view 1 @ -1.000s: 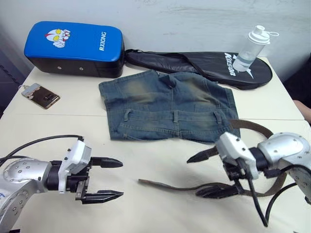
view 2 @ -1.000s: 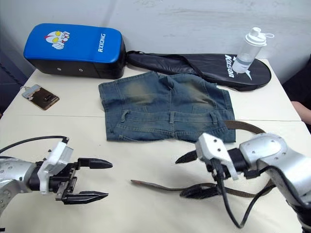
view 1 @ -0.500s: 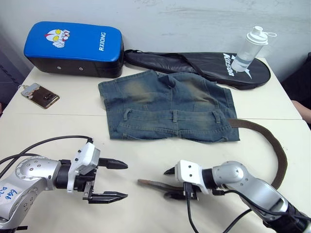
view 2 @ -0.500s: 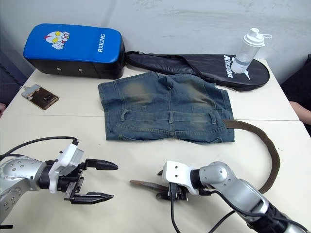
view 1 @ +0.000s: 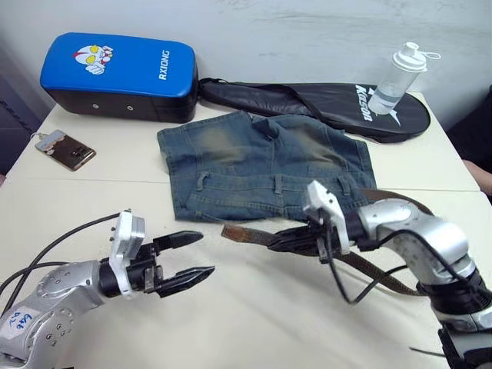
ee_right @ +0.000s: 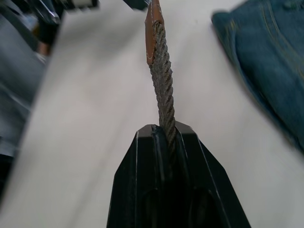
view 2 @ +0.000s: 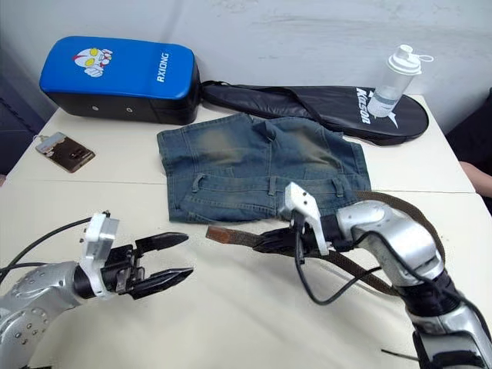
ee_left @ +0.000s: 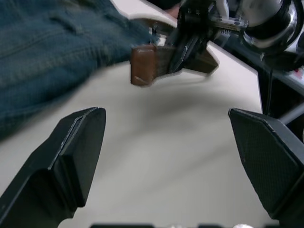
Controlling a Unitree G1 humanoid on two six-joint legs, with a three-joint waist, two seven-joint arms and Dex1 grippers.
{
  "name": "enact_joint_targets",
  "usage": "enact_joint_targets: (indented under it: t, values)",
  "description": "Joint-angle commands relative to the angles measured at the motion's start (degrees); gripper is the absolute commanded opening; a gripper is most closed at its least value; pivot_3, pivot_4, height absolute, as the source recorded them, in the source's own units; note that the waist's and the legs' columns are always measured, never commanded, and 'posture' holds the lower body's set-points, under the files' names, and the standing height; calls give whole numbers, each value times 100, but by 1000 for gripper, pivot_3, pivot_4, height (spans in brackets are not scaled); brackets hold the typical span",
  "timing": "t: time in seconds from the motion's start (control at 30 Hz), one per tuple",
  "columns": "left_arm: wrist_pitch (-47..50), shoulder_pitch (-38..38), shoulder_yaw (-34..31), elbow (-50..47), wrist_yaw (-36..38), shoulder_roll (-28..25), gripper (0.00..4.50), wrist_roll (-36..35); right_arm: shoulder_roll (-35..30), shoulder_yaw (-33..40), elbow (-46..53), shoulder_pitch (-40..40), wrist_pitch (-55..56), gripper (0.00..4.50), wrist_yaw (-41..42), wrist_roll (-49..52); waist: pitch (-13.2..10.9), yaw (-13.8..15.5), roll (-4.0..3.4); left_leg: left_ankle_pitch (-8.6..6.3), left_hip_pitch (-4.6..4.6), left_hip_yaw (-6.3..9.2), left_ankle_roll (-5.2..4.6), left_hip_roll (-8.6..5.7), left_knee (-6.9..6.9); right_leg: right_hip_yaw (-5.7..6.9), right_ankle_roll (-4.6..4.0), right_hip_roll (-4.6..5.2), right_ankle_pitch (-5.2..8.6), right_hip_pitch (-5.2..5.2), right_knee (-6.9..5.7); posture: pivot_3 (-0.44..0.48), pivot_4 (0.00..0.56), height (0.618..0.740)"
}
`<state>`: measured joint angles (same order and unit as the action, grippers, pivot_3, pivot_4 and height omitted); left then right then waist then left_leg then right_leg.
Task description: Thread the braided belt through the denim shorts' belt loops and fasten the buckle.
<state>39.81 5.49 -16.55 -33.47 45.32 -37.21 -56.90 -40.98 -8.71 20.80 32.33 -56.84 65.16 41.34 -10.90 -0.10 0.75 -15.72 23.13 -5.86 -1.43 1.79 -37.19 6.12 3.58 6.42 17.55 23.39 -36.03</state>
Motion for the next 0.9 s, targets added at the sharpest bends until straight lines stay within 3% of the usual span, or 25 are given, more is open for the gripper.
enact_joint_targets:
  t: [0.03, 0.23, 0.33, 0.37, 0.5, 0.57, 0.6, 0.7, 0.87, 0.9]
  values:
    - [251, -335, 241, -139, -666, 303, 4500, -469, 87, 274, 59, 200, -617, 69, -50, 693, 0, 5, 0, 0, 0, 0, 0, -1, 0, 1, 0, 0, 0, -2, 0, 0, 150, 740]
    - [497, -843, 737, -40, -968, 607, 4500, -677, 186, 331, 76, 323, -848, 69, -362, 882, 1, 3, 2, 4, 3, -8, -7, -10, -9, 0, 9, 1, -5, -4, -1, 0, 150, 740]
    - [629, -1039, 880, 97, -1012, 684, 3662, -802, 172, 383, 116, 295, -862, 0, -455, 931, 1, 4, 2, 4, 3, -11, -8, -10, -9, -1, 10, -2, -5, -3, -2, 0, 150, 740]
    - [642, -1100, 914, 136, -1024, 692, 3027, -770, 167, 404, 125, 280, -868, 0, -481, 952, 1, 3, 2, 4, 3, -11, -8, -9, -9, -1, 10, -3, -5, -2, -2, 0, 150, 740]
    - [630, -1265, 967, 283, -1029, 681, 1474, -617, 138, 479, 134, 218, -868, 0, -608, 1001, 1, 0, 2, 6, 3, -12, -10, -9, -12, -1, 10, -6, -5, -3, -3, 0, 150, 740]
    - [614, -1371, 893, 376, -1080, 780, 470, -772, 76, 509, 152, 169, -880, 0, -645, 1024, 1, 7, 3, 6, 4, -13, -10, -9, -11, -1, 10, -6, -5, -3, -2, 0, 150, 740]
    - [580, -1413, 874, 411, -1055, 823, 39, -802, 62, 559, 144, 138, -911, 422, -737, 1026, 1, 8, 3, 6, 4, -12, -10, -9, -12, -1, 10, -6, -5, -3, -2, 0, 150, 740]
    - [549, -1573, 835, 546, -1122, 961, 0, -860, -76, 775, 56, 56, -757, 1454, -847, 919, 0, 11, 4, 6, 4, -12, -11, -9, -13, -1, 10, -6, -5, -3, -3, 0, 150, 740]
    - [772, -2203, 750, 1127, -1784, 1218, 0, -979, 442, 2008, -948, 718, -133, 3755, -1732, 1055, -2, 19, 8, 8, 6, -13, -15, -12, -24, -2, 22, -7, -13, -6, -3, 0, 150, 740]
    - [905, -2453, 707, 1380, -2147, 1355, 0, -1122, 580, 2286, -1085, 920, -162, 3755, -1963, 1274, -2, 13, 8, 12, 6, -18, -17, -14, -22, -7, 26, -7, -18, -5, -2, 0, 150, 740]
